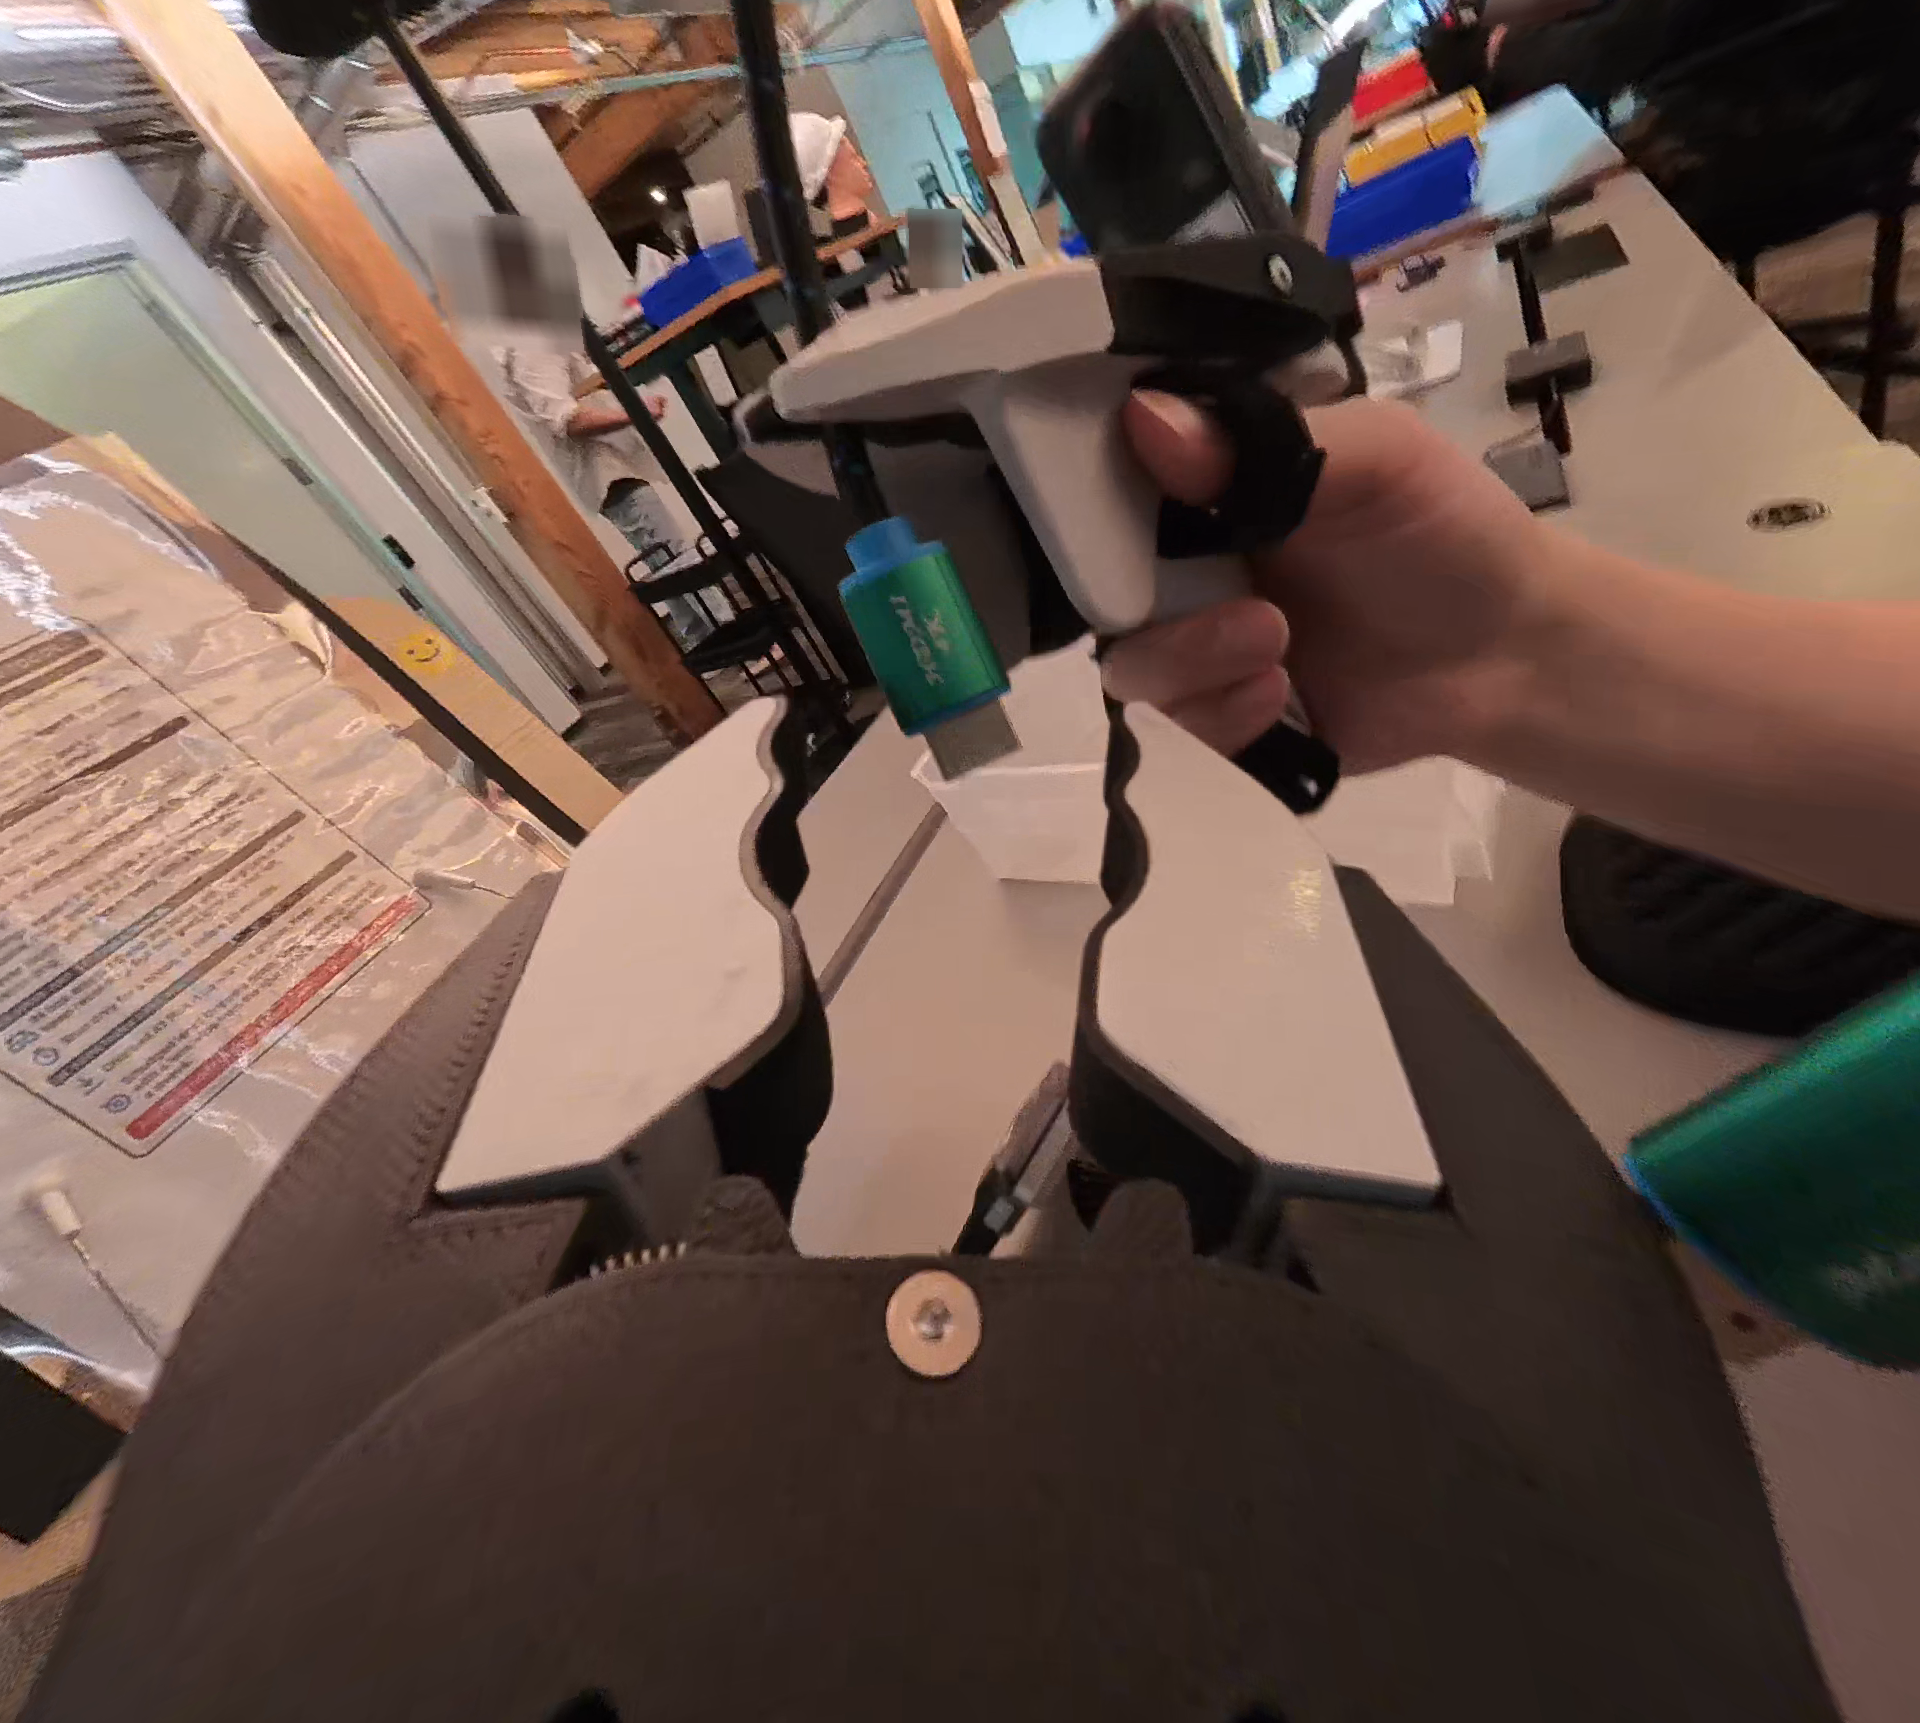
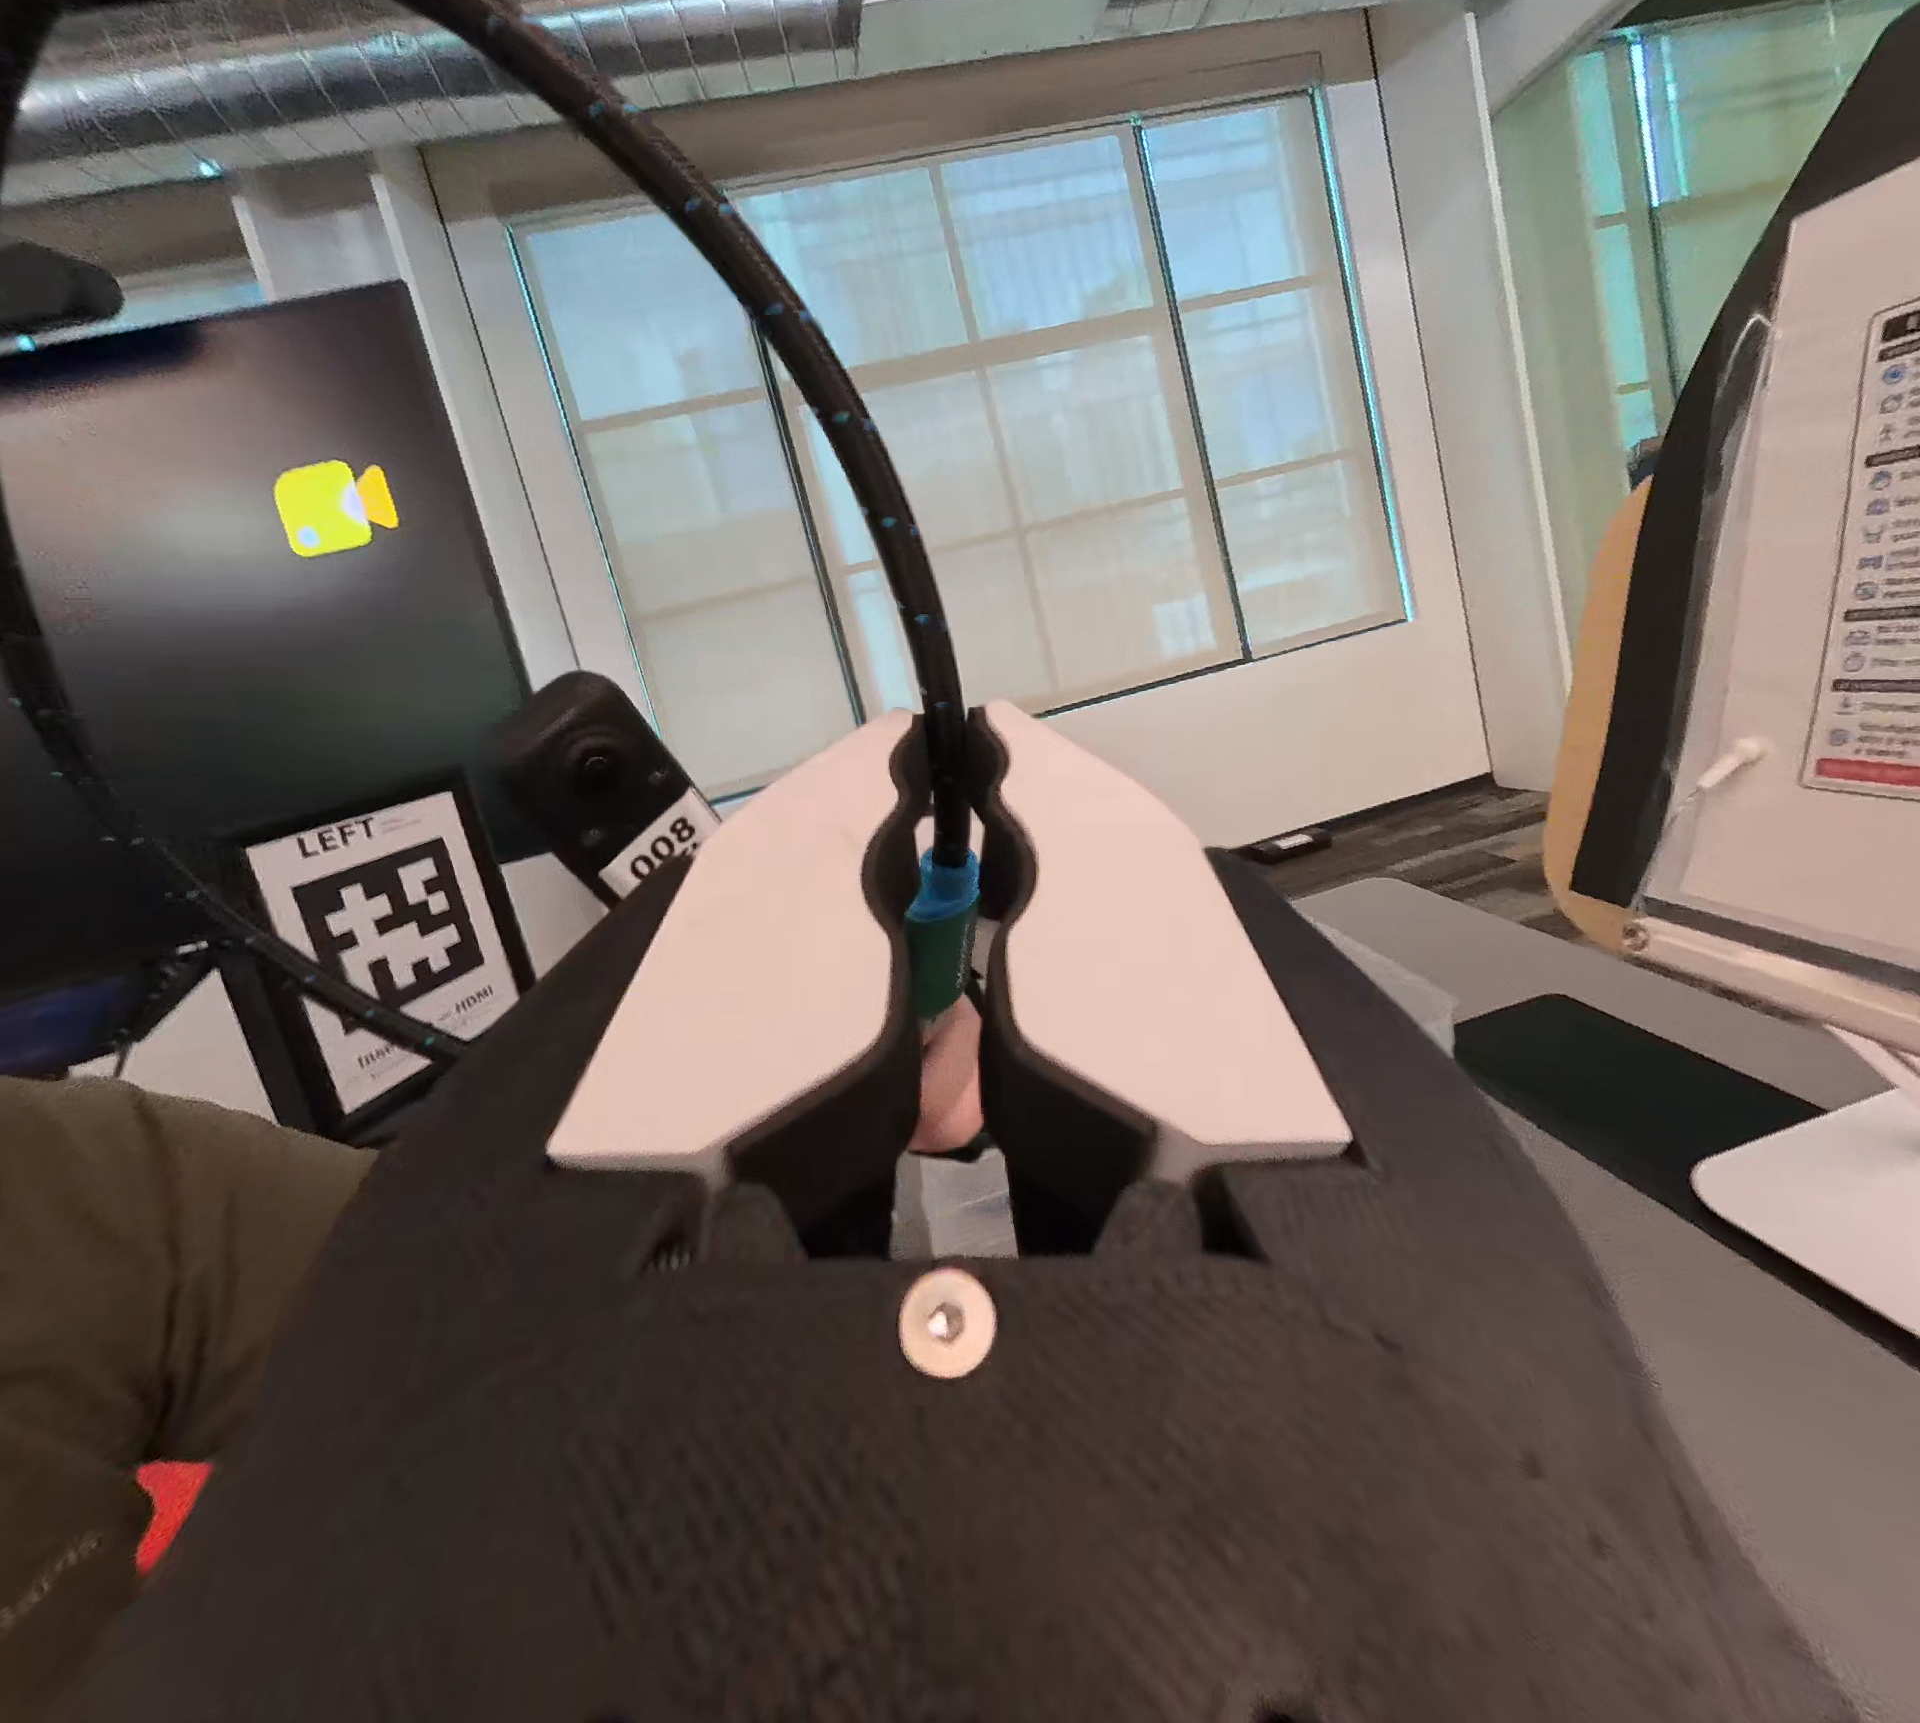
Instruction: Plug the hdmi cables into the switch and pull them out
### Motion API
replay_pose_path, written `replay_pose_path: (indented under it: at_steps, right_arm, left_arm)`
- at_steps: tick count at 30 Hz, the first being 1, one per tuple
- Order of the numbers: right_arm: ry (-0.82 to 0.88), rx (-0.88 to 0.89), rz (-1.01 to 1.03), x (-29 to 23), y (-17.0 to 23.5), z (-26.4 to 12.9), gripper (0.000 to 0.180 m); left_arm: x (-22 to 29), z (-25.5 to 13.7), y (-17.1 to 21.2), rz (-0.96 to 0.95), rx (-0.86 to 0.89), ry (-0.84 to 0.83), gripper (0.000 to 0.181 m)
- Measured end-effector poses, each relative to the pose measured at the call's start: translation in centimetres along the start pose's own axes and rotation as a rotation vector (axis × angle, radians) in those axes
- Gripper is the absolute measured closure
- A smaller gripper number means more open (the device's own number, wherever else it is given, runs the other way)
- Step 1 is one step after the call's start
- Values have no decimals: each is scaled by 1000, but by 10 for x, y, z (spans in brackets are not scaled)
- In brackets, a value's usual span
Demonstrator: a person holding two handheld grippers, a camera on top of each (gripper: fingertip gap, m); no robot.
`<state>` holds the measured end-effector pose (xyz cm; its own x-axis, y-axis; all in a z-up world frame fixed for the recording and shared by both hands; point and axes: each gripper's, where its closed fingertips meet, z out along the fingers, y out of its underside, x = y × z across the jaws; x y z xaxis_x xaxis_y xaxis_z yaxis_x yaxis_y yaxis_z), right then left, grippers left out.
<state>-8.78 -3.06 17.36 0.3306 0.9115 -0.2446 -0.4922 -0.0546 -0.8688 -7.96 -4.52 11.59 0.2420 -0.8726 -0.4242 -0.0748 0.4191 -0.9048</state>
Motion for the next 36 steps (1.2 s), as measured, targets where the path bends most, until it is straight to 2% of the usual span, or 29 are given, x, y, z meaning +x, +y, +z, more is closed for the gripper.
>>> replay_pose_path:
  at_steps: [1, 3, 6, 11, 19, 22, 25, 27, 30, 36]
  right_arm:
    - [5, 10, 17, 1, 1, 1, 172]
    - [-3, 32, 53, 0, 2, 2, 173]
    - [10, 56, 84, 3, 5, 3, 172]
    - [40, 62, 78, 8, 8, 3, 172]
    - [-4, -13, 62, 13, 22, 7, 171]
    - [-44, -116, 22, 14, 35, 8, 168]
    - [-72, -226, -61, 15, 47, 5, 154]
    - [-114, -306, -128, 11, 56, 1, 151]
    - [-143, -435, -276, 7, 68, -9, 149]
    - [-154, -669, -567, -2, 93, -24, 136]
  left_arm:
    - [-2, -2, -5, -20, 33, -14, 132]
    - [-3, -5, -11, -47, 78, -22, 145]
    - [-10, -6, -10, -31, 56, -79, 148]
    - [-10, -3, -2, -22, 2, -79, 157]
    - [-19, -12, 13, -26, -145, -1, 159]
    - [-20, -18, 23, -12, -229, 48, 160]
    - [-14, -27, 30, -49, -284, 161, 160]
    - [-8, -33, 34, -47, -312, 228, 160]
    - [-1, -38, 42, -11, -364, 273, 160]
    - [20, -30, 62, 83, -468, 329, 161]
